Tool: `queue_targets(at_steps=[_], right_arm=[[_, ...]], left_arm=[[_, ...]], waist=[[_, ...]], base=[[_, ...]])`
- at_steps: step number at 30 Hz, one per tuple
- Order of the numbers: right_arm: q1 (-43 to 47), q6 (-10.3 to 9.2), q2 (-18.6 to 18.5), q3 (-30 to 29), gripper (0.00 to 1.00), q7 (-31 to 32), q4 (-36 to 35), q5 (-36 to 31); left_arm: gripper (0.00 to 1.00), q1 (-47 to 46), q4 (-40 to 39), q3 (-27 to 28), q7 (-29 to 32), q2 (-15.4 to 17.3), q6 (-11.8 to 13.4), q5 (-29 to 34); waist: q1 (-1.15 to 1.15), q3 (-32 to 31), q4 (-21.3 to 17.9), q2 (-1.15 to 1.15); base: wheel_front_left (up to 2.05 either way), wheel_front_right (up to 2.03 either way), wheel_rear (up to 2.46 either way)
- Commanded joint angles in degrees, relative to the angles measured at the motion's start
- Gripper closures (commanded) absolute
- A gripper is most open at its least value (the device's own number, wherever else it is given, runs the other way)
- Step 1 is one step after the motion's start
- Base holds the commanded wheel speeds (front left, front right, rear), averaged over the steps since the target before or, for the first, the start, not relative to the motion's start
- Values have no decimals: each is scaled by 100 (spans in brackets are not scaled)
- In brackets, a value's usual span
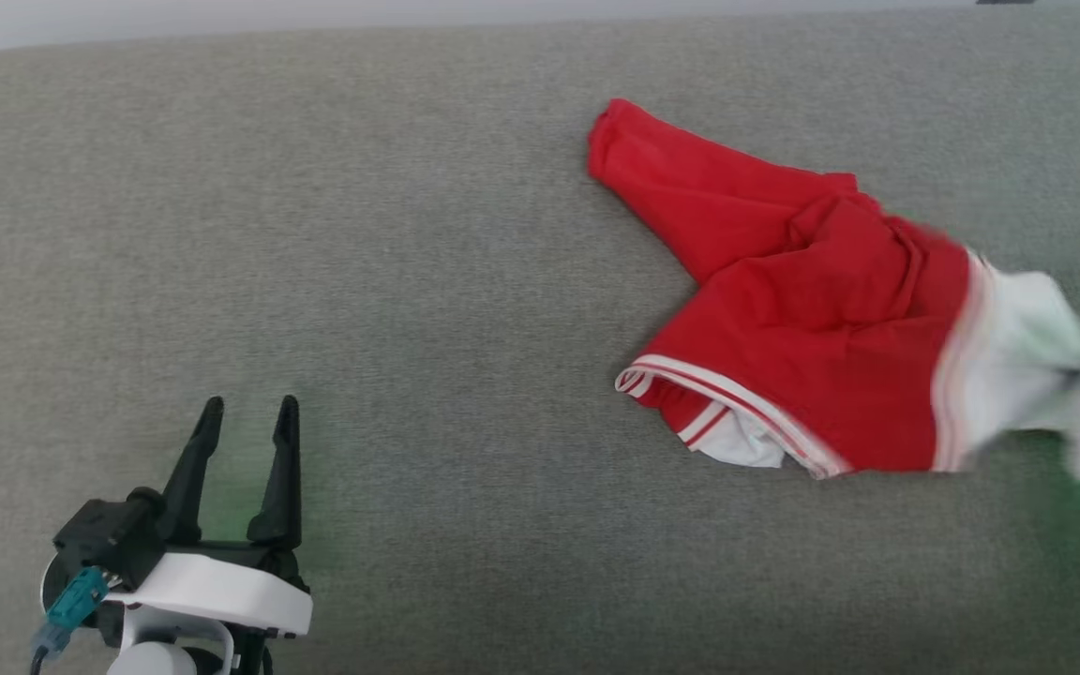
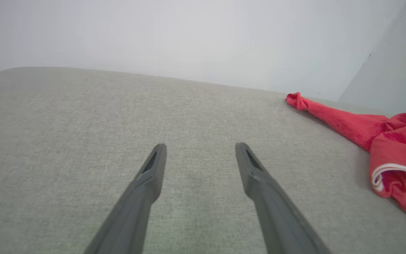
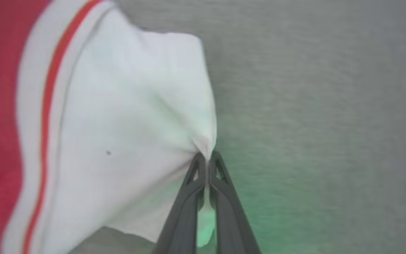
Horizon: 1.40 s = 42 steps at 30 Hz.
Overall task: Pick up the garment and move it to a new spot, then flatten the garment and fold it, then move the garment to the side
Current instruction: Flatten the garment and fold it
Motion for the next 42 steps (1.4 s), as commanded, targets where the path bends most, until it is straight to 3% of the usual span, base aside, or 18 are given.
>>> queue_targets(at_steps=[1,12,15,20,21,22,23,30,34,38,42], right_arm=[[141,-31,-134,-259,100,-120,121,-116],[284,-30,-719,-2414,100,-815,651,-1214],[197,-23,-516,-2838,100,-1003,806,-1591],[73,-25,-277,-3016,100,-1195,928,-1814],[47,-25,-207,-3023,85,-1270,930,-1855],[35,-25,-146,-3041,54,-1366,920,-1887],[36,-25,-92,-3046,2,-1483,895,-1930],[146,-24,202,-2631,0,-2486,299,-1904],[183,-24,537,-2230,0,-3083,-249,-1832],[202,-24,890,-1852,0,-3528,-726,-1643],[265,-24,1251,-1636,0,-3733,-1115,-1596]], left_arm=[[0,-72,-4,-26,-30,28,-10,-16],[0,-221,22,-245,-30,209,-10,-114],[0,-256,36,-309,-30,260,-10,-138],[0,-326,60,-441,-30,320,-10,-228],[0,-365,65,-505,-30,361,-10,-244],[0,-407,77,-586,-30,429,-10,-213],[0,-449,89,-672,-30,477,-10,-209],[0,-1100,-82,-1499,-30,1142,-10,-489],[0,-1670,-223,-2321,103,1661,-10,-824],[0,-2396,-272,-3525,1308,2062,-10,-1509],[0,-3130,-241,-4471,2770,2097,2,-2574]], waist=[[0,12,-43,0],[0,117,-172,0],[0,129,-189,0],[0,110,-240,0],[0,106,-262,0],[0,99,-275,0],[0,84,-287,0],[0,-82,-579,0],[0,-155,-898,0],[0,-148,-1208,0],[0,-76,-1481,0]], base=[[0,0,0],[0,0,0],[0,0,0],[0,0,0],[0,0,0],[0,0,0],[0,0,0],[0,0,0],[0,0,0],[0,0,0],[0,0,0]])
